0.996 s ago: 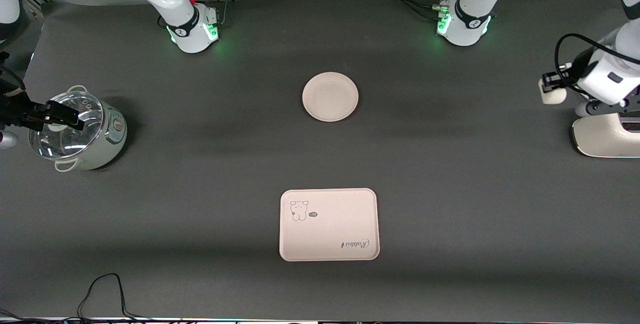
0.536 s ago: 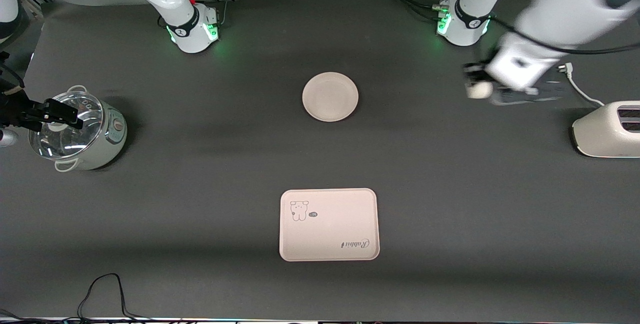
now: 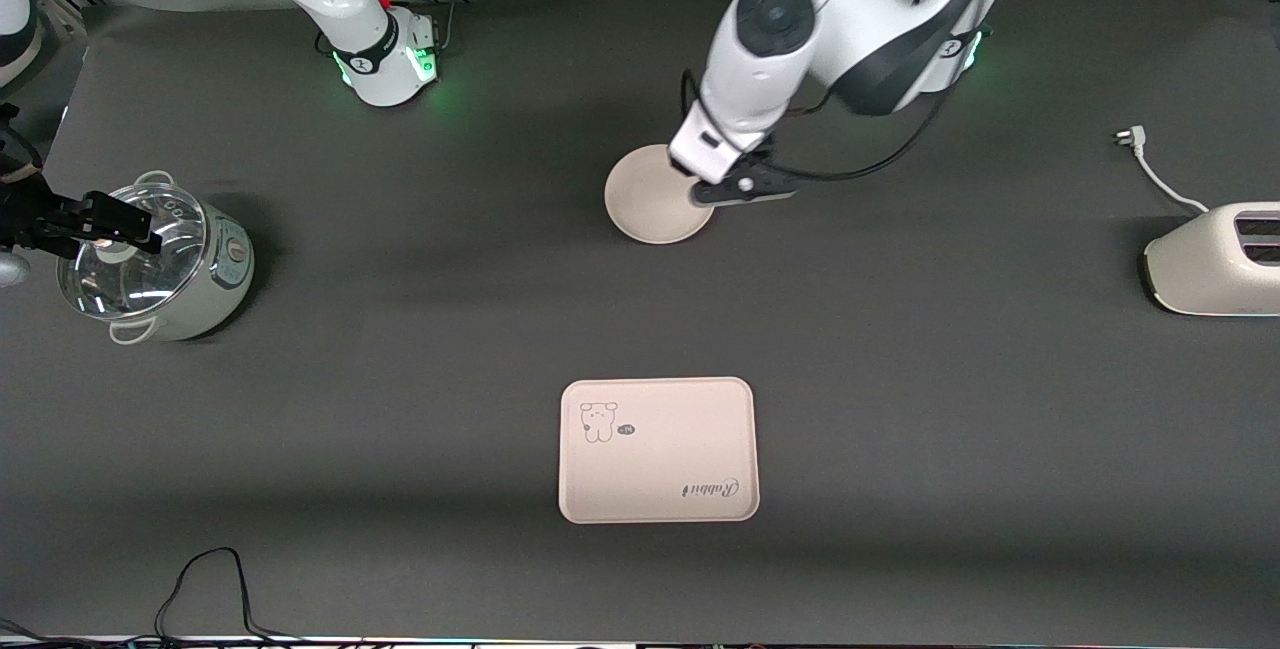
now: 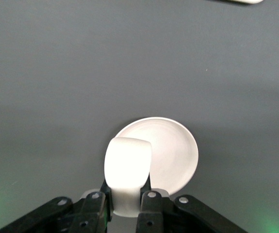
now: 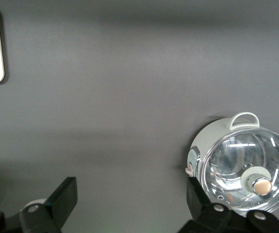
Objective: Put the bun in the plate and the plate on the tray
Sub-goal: 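Carry the bun with the left gripper over the white plate, then release the bun onto the plate and withdraw the left gripper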
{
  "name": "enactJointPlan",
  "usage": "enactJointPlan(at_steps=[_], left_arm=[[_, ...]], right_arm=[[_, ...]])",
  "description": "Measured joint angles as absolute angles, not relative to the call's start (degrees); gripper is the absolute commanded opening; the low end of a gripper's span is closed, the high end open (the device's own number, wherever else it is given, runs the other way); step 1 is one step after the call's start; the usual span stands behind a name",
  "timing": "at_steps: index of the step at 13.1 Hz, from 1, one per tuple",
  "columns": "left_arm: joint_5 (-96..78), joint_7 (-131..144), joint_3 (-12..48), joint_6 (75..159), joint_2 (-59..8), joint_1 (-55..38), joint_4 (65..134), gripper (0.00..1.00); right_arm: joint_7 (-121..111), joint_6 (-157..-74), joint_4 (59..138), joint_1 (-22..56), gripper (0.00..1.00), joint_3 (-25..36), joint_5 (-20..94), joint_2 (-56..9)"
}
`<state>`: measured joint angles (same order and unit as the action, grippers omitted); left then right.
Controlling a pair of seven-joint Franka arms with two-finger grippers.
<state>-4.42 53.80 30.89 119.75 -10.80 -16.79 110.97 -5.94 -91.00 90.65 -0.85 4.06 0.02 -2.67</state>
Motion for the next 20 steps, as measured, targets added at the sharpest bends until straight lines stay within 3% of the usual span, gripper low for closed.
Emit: enactJointPlan(at_steps=[3, 7, 9, 11, 12, 20], left_arm=[[2.4, 61.4, 30.8, 132.8, -16.4, -21.5, 119.1, 0.24], [11.0, 72.2, 30.6, 141.4, -24.7, -25.0, 120.1, 0.24], [12.7, 74.2, 30.4, 142.2, -26.9, -25.7, 120.1, 0.31], [12.9, 74.7, 30.3, 142.3, -27.5, -25.9, 120.1, 0.61], [12.9, 74.8, 30.3, 142.3, -27.5, -26.0, 120.1, 1.0], [13.0, 77.1, 29.5, 141.4, -25.5, -24.6, 118.1, 1.0]], right_arm=[[-5.9, -91.0, 90.7, -0.9, 1.0, 4.1, 0.0, -2.7], [-5.9, -90.9, 90.8, -0.9, 1.0, 4.1, 0.0, -2.7], [-6.0, -90.9, 90.8, -0.9, 1.0, 4.1, 0.0, -2.7], [-6.0, -90.9, 90.8, -0.9, 1.0, 4.1, 0.0, -2.7], [-6.0, -90.9, 90.8, -0.9, 1.0, 4.1, 0.0, -2.7], [-6.0, -90.8, 91.6, -0.1, 1.0, 3.6, 0.0, -2.5]])
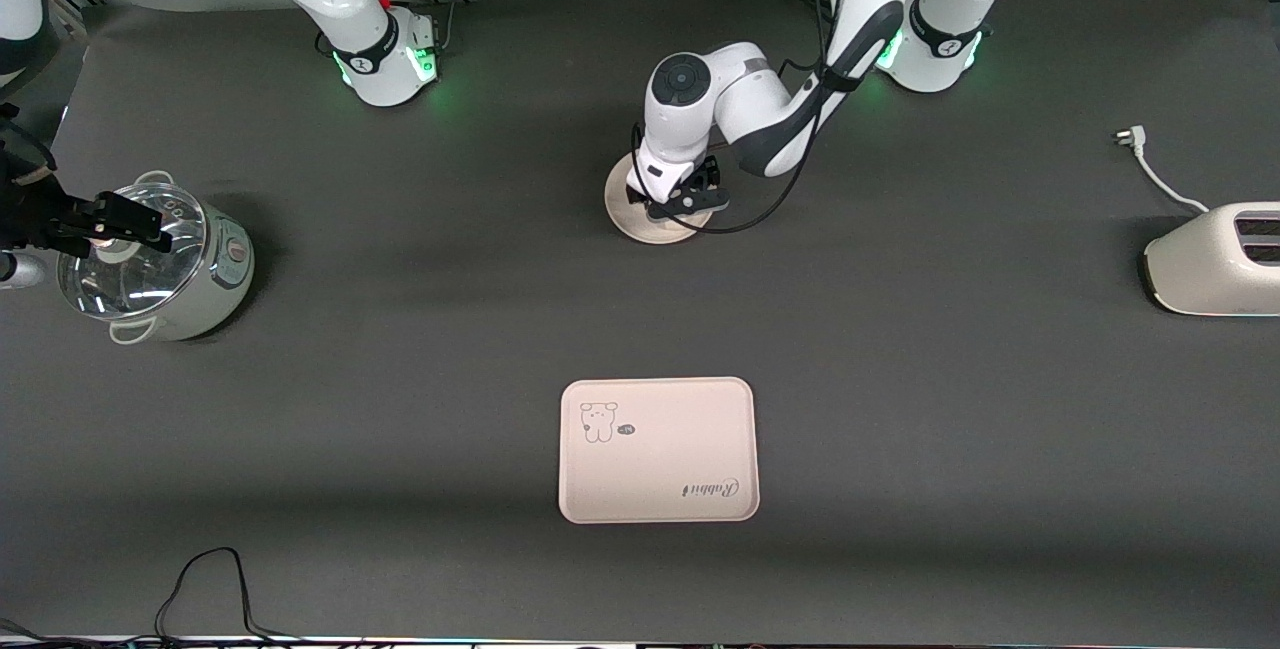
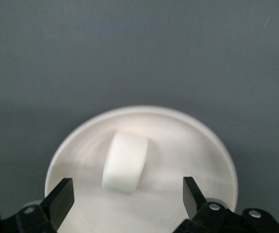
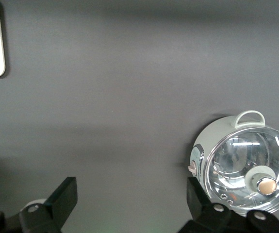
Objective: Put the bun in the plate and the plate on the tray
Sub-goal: 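Release the bun onto the plate and withdraw the left gripper, then reach the right gripper to the plate rim and grasp it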
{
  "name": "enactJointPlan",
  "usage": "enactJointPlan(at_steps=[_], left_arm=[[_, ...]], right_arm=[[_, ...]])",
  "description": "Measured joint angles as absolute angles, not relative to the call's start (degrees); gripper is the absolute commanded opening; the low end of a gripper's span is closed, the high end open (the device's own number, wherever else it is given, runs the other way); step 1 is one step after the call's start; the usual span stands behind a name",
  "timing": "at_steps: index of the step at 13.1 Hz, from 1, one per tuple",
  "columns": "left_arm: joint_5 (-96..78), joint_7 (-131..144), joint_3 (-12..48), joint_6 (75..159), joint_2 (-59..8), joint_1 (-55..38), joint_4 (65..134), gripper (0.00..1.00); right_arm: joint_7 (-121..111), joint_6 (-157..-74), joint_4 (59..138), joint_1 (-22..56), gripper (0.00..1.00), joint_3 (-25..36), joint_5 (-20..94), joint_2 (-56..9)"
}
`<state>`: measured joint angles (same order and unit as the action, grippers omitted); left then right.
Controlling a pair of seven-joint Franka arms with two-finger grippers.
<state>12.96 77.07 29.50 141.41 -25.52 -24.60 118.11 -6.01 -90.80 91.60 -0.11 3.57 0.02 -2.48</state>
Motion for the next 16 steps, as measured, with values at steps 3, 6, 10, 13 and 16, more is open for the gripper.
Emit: enactJointPlan(at_steps=[3, 6, 10, 13, 16], left_arm=[[13.1, 75.5, 29.0, 135.5, -21.0, -18.7, 114.0, 1.0], [13.3, 66.9, 28.3, 122.8, -18.2, -12.3, 105.6, 1.0], [13.4, 50.5, 27.8, 107.2, -17.6, -2.0, 92.9, 1.0], [13.4, 39.9, 26.5, 102.4, -17.0, 5.5, 88.3, 1.0], [10.9, 27.8, 17.0, 97.2, -13.1, 3.6, 87.9, 1.0]], right_arm=[[-6.0, -90.8, 92.2, 0.5, 1.0, 3.1, 0.0, -2.3], [-6.0, -90.8, 92.3, 2.2, 1.0, 3.0, 0.1, -2.2], [-6.0, -91.1, 93.2, 4.4, 1.0, 3.0, 2.7, -2.2], [-4.5, -93.7, 95.3, 8.0, 1.0, 2.9, 5.4, -2.1], [5.9, -99.2, 97.9, 16.6, 1.0, 2.7, 5.9, -2.1]])
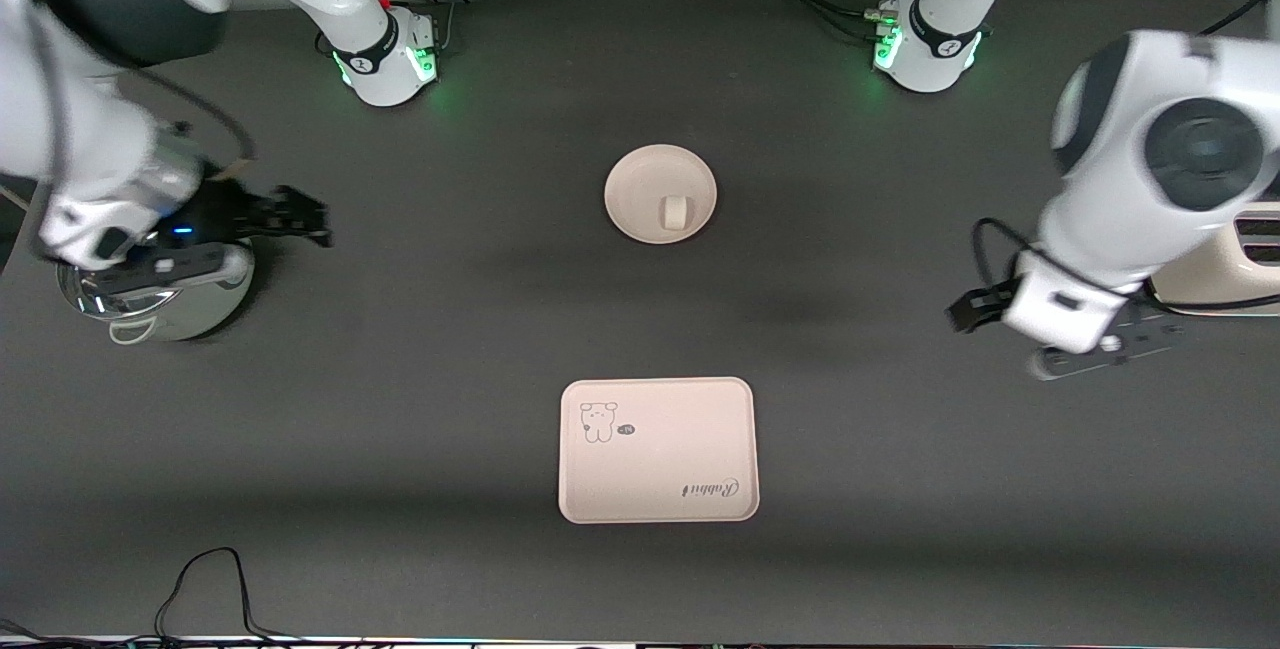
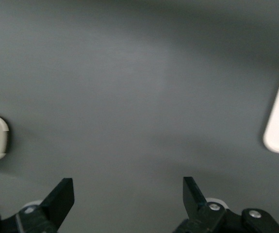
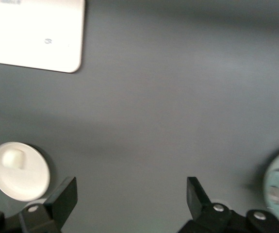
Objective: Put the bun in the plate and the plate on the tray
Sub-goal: 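Reach the right gripper to the plate rim and grasp it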
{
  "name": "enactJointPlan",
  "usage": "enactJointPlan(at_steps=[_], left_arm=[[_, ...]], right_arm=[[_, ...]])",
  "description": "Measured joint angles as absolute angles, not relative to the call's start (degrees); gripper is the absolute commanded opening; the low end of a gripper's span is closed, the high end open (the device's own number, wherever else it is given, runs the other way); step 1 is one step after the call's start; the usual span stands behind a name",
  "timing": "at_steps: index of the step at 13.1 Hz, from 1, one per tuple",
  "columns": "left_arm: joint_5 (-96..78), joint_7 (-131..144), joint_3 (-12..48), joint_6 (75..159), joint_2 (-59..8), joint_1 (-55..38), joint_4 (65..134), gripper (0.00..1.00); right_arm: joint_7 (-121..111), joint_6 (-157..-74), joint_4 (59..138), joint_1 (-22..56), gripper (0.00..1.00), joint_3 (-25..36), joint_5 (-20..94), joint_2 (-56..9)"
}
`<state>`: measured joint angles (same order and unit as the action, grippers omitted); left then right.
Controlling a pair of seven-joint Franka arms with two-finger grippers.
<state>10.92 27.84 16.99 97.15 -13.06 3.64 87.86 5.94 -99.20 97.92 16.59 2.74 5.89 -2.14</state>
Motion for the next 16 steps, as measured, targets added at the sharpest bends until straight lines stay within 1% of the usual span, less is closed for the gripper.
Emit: enactJointPlan(at_steps=[3, 5, 8, 9, 12, 14, 16], left_arm=[[7.5, 19.1, 9.8, 92.5, -7.4, 3.4, 88.8, 1.0], [7.2, 16.4, 6.8, 92.3, -4.2, 2.5, 91.6, 1.0], [7.1, 13.0, -1.9, 93.4, -1.5, -4.3, 96.3, 1.0], [7.1, 11.7, -3.4, 93.7, -1.1, -4.8, 97.1, 1.0], [7.1, 10.3, -4.5, 94.2, -1.0, -4.8, 97.7, 1.0], [7.0, 10.2, -3.1, 94.2, -1.0, -4.1, 97.7, 1.0], [6.9, 10.2, -2.0, 94.3, -1.0, -3.9, 97.7, 1.0]], right_arm=[[15.2, -102.9, 100.5, 26.7, 1.0, 2.5, 5.9, -2.5], [20.2, -105.0, 101.3, 32.5, 1.0, 2.5, 5.9, -3.3], [29.9, -109.9, 103.1, 40.4, 1.0, 2.5, 6.0, -4.9], [32.7, -111.9, 104.4, 43.0, 1.0, 2.4, 6.0, -5.1], [36.3, -116.3, 108.9, 48.3, 1.0, 2.2, 9.5, -4.4], [36.3, -118.3, 113.0, 48.4, 1.0, 1.6, 11.6, -1.4], [36.3, -119.3, 117.7, 48.4, 1.0, 0.6, 11.8, 2.9]])
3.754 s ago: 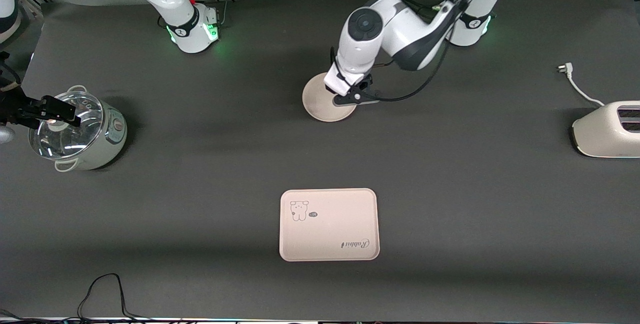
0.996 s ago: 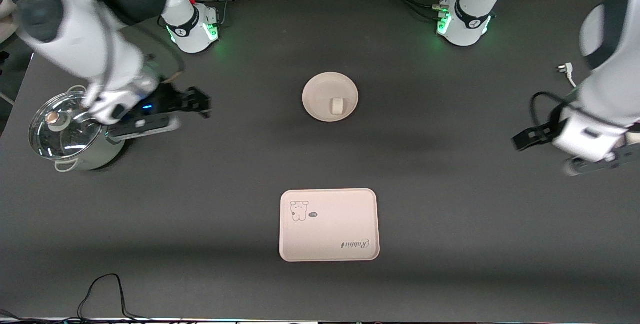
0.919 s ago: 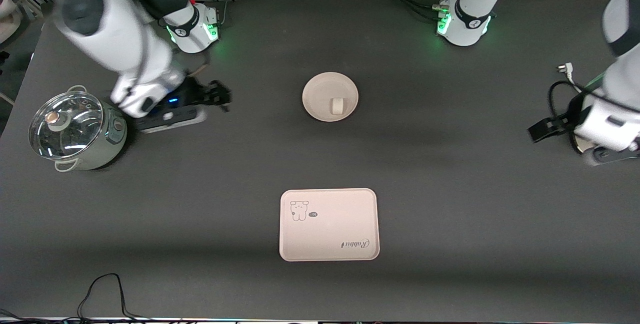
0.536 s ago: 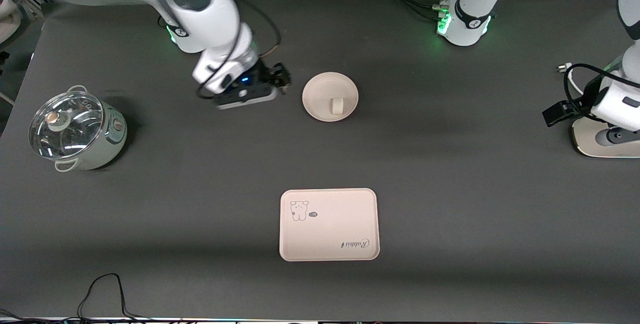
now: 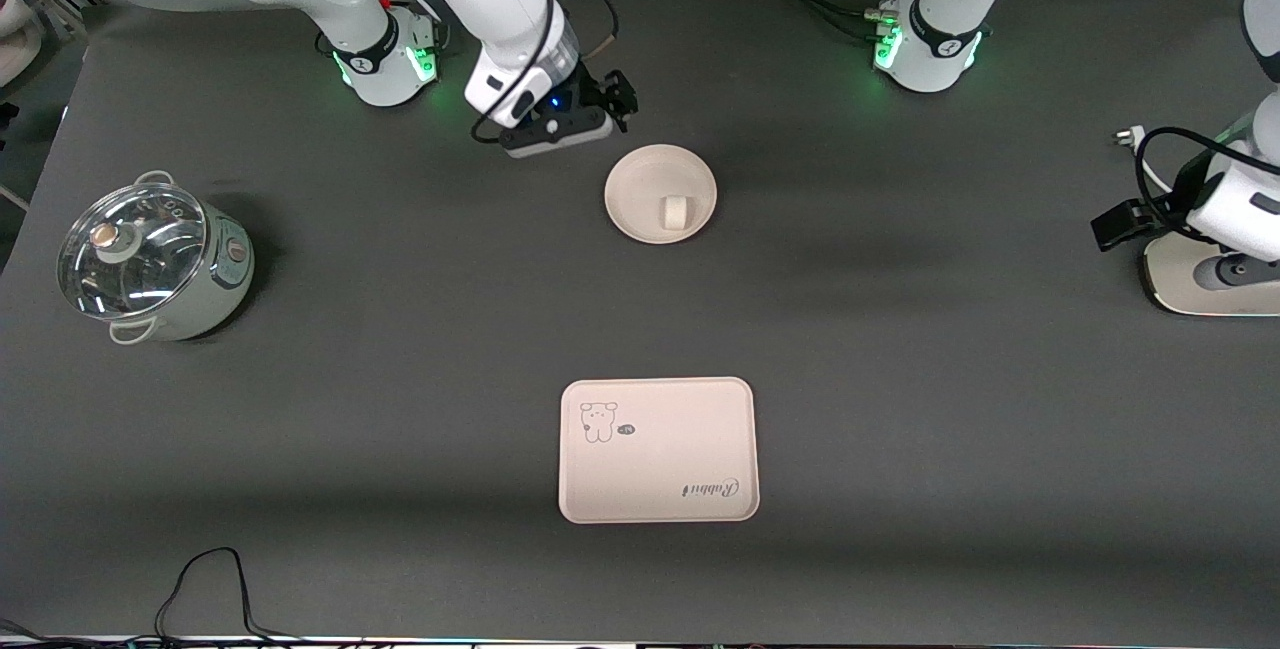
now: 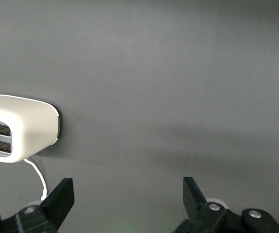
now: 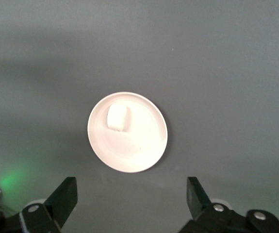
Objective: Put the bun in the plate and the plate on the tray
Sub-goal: 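Reach the right gripper to the plate rim and grasp it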
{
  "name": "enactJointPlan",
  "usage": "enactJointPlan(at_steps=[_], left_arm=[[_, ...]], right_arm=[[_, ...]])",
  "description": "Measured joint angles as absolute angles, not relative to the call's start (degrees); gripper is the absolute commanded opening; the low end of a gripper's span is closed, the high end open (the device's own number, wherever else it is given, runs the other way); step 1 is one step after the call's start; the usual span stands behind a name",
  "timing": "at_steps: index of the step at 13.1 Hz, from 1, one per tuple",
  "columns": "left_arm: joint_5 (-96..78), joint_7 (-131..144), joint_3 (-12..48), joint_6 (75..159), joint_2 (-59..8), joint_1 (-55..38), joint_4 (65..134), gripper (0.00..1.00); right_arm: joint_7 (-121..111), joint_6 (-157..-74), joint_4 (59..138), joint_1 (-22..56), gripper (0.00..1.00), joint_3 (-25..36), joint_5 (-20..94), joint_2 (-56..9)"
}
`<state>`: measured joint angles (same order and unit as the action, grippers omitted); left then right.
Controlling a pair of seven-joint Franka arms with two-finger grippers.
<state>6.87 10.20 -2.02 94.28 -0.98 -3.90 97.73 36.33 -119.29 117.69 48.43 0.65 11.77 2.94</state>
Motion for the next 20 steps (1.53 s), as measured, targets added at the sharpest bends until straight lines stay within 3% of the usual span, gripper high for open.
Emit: enactJointPlan(at_steps=[3, 6, 9, 16, 20], left_arm=[[3.9, 10.2, -1.8, 94.4, -0.8, -3.7, 97.7, 1.0], [3.0, 9.9, -1.8, 96.5, 1.9, -3.3, 100.3, 1.0], [2.9, 5.6, -1.8, 98.1, 3.8, -3.0, 102.7, 1.0], [2.9, 4.1, -1.8, 98.0, 2.9, -2.9, 99.6, 1.0], [2.9, 4.1, -1.4, 95.6, 2.9, -2.9, 96.8, 1.0]], right_arm=[[36.3, -122.3, 124.4, 48.4, 1.0, -0.7, 11.8, 8.0], [36.3, -127.5, 127.4, 48.4, 1.0, -0.7, 11.9, 6.9], [36.4, -135.0, 129.8, 48.4, 1.0, -0.7, 12.3, 2.0], [40.3, -163.5, 137.7, 52.7, 1.0, -1.2, 12.5, -13.4], [40.8, -171.3, 138.0, 53.6, 1.0, -1.2, 12.5, -20.6]])
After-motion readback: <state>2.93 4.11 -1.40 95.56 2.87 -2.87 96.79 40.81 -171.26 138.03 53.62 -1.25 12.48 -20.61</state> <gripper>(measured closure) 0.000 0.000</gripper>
